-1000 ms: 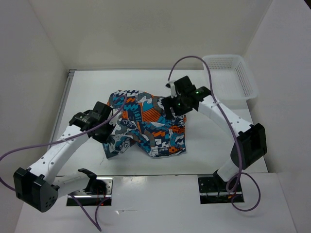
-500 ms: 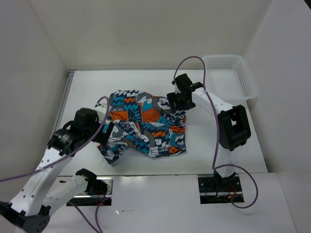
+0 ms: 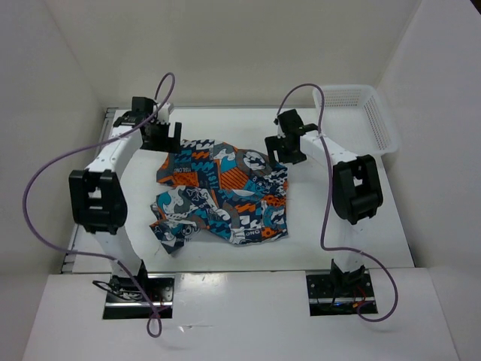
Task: Fold and stack the shorts
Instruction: Flatten the shorts out
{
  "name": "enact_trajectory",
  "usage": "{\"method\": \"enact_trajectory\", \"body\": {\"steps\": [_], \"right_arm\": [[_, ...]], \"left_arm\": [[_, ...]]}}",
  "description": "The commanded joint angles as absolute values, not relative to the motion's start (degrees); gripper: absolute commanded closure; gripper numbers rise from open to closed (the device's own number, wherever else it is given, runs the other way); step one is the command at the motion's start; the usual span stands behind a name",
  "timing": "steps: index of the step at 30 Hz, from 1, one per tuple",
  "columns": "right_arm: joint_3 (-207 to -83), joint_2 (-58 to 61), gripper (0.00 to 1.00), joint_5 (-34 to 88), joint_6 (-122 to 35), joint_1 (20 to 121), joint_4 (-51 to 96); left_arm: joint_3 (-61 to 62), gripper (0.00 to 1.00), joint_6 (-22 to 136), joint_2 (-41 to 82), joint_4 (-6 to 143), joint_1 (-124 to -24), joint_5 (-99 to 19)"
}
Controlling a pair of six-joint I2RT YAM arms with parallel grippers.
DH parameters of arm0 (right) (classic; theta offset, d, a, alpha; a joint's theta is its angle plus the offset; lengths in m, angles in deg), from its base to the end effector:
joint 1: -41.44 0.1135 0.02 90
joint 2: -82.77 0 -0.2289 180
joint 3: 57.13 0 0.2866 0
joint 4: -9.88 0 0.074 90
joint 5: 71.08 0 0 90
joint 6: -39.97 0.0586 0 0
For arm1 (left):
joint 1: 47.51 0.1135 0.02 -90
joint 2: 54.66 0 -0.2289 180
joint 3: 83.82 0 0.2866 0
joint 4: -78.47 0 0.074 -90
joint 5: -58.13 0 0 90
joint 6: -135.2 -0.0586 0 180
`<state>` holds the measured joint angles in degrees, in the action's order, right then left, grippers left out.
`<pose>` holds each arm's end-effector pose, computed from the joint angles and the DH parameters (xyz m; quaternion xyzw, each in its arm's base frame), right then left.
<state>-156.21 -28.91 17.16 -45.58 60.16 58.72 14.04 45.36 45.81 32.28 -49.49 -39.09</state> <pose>0.4245 0.1420 0.1472 -0.1166 0.9620 0.0349 0.2446 0.4344 -0.0224 0.2261 0.0370 0.9337 -0.0655 0.3500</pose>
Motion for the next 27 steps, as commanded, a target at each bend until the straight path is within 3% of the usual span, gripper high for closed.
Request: {"method": "enact_trajectory", "body": {"steps": [1,10,15,17,23,27], "right_arm": [[-158.42,-31.30,0.13,16.99,-45.46,59.28,55.19],[-160.70,-33.24,0.13,19.18,-49.32,57.53,55.18],[-159.39,-30.18,0.12,19.71,-50.38,57.53,54.58],[-158.60,-29.65,0.12,19.71,-50.38,57.53,54.05],[-157.80,-29.64,0.10,17.96,-50.38,57.53,52.82],[-159.65,-30.78,0.10,17.43,-50.38,57.53,52.82]], "left_arm": [[22.98,0.00,45.20,55.86,29.05,-46.38,-47.67],[35.83,0.00,45.20,69.26,23.17,-44.10,-51.47],[30.66,0.00,45.20,65.76,27.19,-38.03,-57.00],[35.73,0.00,45.20,68.11,22.64,-38.81,-57.53],[51.81,0.00,45.20,79.63,15.16,-43.21,-49.20],[53.33,0.00,45.20,84.56,15.06,-43.21,-47.87]]}}
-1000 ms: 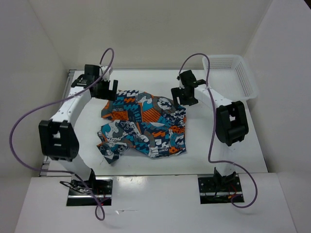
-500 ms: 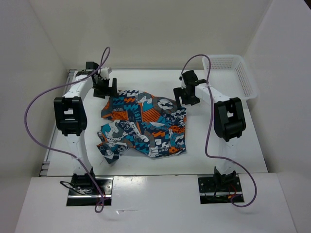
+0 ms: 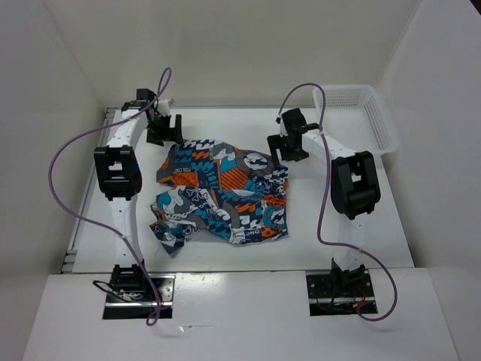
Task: Fold and stack the shorts
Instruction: Flatten the shorts out
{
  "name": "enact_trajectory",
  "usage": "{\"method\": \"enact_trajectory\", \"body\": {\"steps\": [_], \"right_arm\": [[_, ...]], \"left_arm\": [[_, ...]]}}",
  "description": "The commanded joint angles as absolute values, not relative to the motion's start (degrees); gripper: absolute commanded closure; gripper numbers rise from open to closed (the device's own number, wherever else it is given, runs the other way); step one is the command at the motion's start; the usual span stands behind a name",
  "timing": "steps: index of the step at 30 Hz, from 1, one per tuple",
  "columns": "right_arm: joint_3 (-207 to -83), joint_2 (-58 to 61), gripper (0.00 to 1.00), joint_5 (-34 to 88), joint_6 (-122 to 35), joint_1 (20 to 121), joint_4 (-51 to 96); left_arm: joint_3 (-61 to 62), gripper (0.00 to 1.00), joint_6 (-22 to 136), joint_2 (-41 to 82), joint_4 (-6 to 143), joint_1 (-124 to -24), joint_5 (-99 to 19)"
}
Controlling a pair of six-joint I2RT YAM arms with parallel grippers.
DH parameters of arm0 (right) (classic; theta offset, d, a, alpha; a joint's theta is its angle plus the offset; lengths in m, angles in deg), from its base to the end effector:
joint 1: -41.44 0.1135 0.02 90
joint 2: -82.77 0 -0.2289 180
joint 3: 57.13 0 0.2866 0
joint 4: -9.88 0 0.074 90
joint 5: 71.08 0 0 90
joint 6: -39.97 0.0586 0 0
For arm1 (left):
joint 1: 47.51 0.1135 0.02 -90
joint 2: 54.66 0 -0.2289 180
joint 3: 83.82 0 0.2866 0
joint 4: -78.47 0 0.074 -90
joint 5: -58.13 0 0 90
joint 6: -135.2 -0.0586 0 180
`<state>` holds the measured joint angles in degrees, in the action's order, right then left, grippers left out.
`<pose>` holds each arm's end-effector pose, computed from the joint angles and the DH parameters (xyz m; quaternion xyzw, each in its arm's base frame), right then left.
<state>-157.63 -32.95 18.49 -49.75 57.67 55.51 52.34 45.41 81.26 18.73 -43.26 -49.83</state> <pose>0.4422 0.1283 0.1287 -0.1333 0.9586 0.0325 0.2496 0.5367 0.0218 0.1621 0.0039 0.9538 -0.1413 0.2650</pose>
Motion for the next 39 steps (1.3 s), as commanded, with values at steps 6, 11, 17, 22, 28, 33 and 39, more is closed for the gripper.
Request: {"method": "enact_trajectory", "body": {"steps": [6,11,17,22,28,33,39], "right_arm": [[-160.88,-32.63,0.10,18.56,-50.90,57.53,53.43],[-157.37,-32.10,0.15,27.17,-53.01,57.53,56.42],[-154.11,-34.99,0.60,31.49,-52.05,57.53,56.24],[-166.22,-39.48,1.00,27.72,-51.43,57.53,55.11],[-182.22,-39.48,1.00,15.95,-49.15,57.53,51.59],[-186.54,-34.75,1.00,11.55,-49.15,57.53,48.34],[-189.71,-32.37,1.00,15.67,-49.15,57.53,48.33]], "left_arm": [[50.78,0.00,45.20,84.56,18.93,-45.49,-50.06],[48.76,0.10,45.20,86.40,18.93,-46.99,-49.79],[52.89,0.67,45.20,89.83,17.79,-48.22,-54.99],[56.49,1.00,45.20,87.65,17.79,-49.27,-53.59],[68.59,1.00,45.20,79.49,24.89,-46.82,-41.73],[79.33,1.00,45.20,76.13,25.43,-46.20,-34.96],[93.22,1.00,45.20,76.74,21.40,-46.72,-32.93]]}}
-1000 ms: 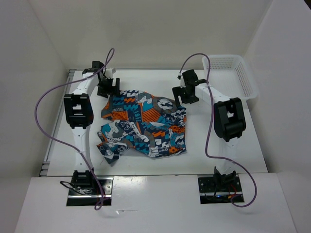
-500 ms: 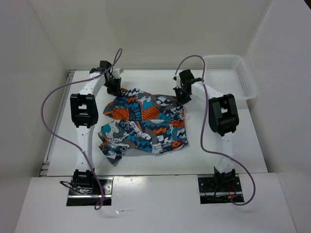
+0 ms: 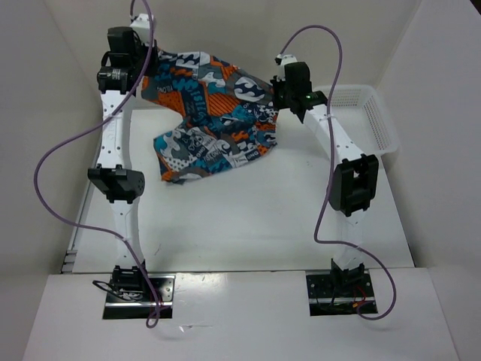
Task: Fold and stack the shorts
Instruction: Flatten the shorts out
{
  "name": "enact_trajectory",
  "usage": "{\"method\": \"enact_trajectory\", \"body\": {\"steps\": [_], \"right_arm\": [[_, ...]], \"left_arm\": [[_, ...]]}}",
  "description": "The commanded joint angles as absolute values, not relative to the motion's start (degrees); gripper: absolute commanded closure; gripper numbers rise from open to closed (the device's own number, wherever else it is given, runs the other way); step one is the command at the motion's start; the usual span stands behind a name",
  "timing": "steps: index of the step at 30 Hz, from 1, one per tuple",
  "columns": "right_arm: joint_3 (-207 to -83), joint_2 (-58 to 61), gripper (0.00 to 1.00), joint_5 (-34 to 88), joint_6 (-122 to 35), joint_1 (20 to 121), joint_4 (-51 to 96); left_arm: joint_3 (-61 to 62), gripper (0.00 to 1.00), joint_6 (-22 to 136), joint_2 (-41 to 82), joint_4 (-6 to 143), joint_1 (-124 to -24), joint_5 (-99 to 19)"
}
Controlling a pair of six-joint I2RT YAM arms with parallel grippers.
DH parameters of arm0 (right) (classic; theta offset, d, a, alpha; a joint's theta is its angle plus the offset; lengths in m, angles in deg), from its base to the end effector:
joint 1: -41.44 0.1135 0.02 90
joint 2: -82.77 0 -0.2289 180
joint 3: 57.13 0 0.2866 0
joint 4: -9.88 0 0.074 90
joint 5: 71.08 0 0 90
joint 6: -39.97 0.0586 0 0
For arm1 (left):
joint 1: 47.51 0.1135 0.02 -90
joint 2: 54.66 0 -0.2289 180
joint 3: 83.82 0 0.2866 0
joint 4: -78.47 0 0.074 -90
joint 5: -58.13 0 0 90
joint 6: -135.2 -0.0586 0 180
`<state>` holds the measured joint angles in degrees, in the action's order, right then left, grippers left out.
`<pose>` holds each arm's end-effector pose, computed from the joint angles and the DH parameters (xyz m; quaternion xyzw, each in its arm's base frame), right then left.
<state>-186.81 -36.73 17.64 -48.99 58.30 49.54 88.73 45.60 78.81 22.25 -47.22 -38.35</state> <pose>0.5078 0.1525 0.2981 -0.1133 0.8563 0.0689 0.4993 0.5263 -0.0039 0.4213 0.0287 0.8035 -0.0460 0.5928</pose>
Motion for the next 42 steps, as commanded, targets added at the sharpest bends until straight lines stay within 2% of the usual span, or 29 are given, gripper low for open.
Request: {"method": "enact_trajectory", "body": {"steps": [1,7,10,20,31,38,42], "right_arm": [[-189.19,-31.84,1.00,15.67,-49.15,57.53,48.33],[-186.64,-28.06,1.00,16.98,-50.28,57.53,48.33],[-186.63,-25.17,1.00,17.60,-50.90,58.05,48.86],[-180.57,-9.18,1.00,28.76,-54.16,59.99,48.86],[-181.10,1.99,1.00,37.37,-55.21,59.99,50.00],[-171.17,13.59,1.00,40.19,-54.77,59.99,48.33],[-164.67,16.24,1.00,38.35,-52.32,59.99,46.67]], "left_arm": [[95.85,1.00,45.20,77.26,19.13,-46.72,-32.93],[106.93,1.00,45.20,80.51,10.85,-46.72,-30.92],[107.90,1.00,45.20,78.33,10.84,-46.72,-30.38],[107.91,1.00,45.20,64.36,10.23,-46.20,-24.75],[107.91,1.00,45.20,46.53,10.23,-46.20,-22.64],[97.12,1.00,45.20,34.66,10.23,-46.20,-20.53],[85.88,1.00,45.20,33.41,13.19,-46.20,-22.99]]}}
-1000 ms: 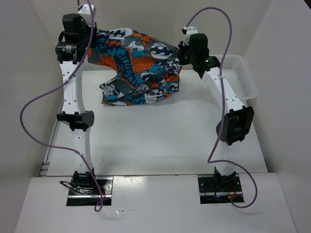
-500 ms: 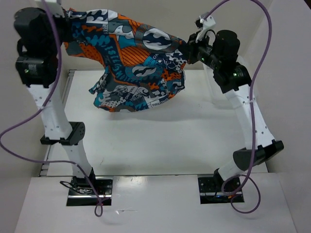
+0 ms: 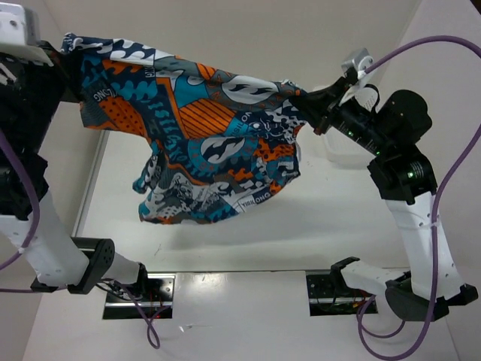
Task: Fold and stack the shorts
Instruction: Flatten the shorts out
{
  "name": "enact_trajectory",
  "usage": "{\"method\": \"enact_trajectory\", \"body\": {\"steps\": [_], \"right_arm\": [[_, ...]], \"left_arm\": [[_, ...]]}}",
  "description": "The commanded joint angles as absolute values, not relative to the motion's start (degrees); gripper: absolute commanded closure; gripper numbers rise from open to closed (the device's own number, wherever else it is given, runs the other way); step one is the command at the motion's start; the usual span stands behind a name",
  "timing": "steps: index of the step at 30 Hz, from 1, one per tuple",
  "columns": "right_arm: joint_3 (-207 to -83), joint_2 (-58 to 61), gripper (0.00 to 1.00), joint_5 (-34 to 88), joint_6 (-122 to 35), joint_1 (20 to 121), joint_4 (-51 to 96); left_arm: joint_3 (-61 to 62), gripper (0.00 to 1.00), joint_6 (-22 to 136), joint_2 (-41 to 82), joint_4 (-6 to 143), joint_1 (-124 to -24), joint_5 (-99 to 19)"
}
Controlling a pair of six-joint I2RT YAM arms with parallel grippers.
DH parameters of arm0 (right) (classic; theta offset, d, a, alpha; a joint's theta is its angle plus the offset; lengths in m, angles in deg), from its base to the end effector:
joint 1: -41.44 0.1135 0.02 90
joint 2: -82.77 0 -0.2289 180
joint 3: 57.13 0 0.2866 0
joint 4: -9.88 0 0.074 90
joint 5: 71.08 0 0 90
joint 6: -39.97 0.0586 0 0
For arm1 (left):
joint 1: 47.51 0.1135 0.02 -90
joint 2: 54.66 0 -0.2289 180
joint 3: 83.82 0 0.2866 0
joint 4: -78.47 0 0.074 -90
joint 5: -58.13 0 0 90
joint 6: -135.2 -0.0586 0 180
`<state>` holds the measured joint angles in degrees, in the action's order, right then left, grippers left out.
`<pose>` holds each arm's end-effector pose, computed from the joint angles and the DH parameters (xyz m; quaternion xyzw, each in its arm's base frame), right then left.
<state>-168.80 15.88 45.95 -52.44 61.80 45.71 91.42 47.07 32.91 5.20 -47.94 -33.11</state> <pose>0.2329 0.1148 0.5455 -0.2989 0.5843 0.2653 0.7063 0.1504 -0.0024 0.6615 0.0008 0.6129 -0.0225 0.7898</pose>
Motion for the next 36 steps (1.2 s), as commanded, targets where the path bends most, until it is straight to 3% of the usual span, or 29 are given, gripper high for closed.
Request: {"method": "enact_trajectory", "body": {"steps": [1,6,12,19,27,28,32,33,34,35,36], "right_arm": [[-162.66,16.24,1.00,38.34,-51.44,59.99,46.14],[-156.41,13.17,1.00,38.34,-49.67,59.99,44.12],[-151.04,1.76,1.00,32.12,-52.74,59.99,40.96],[-156.83,-15.56,1.00,24.73,-56.09,58.32,40.24],[-161.14,-26.91,1.00,19.02,-54.78,57.79,40.25],[-162.01,-27.79,1.00,18.49,-54.08,57.79,39.73],[-167.71,-32.62,1.00,15.68,-51.78,57.26,39.72],[-168.87,-34.46,0.94,15.67,-50.83,57.26,39.72],[-170.18,-35.43,0.67,14.89,-50.29,57.26,39.72],[-173.24,-36.49,0.55,14.88,-50.29,57.26,39.72],[-174.66,-38.15,0.40,14.27,-49.68,57.26,41.03]], "left_arm": [[78.46,1.00,45.20,32.63,14.96,-46.20,-23.52],[59.42,1.00,45.20,34.19,25.68,-46.20,-26.86],[56.66,1.00,45.20,48.51,28.06,-46.20,-32.48],[70.19,1.00,45.20,72.82,26.67,-48.04,-35.03],[99.44,1.00,45.20,98.75,21.05,-51.29,-31.62],[107.31,1.00,45.20,101.15,19.56,-51.29,-30.91],[106.49,1.00,45.20,103.27,22.27,-51.91,-28.79],[108.07,1.00,45.20,104.68,22.27,-51.91,-28.19],[107.31,0.97,45.20,104.69,23.40,-51.91,-27.66],[107.30,0.77,45.20,104.69,23.41,-51.91,-26.96],[107.82,0.49,45.20,104.69,23.41,-51.91,-26.95]]}}
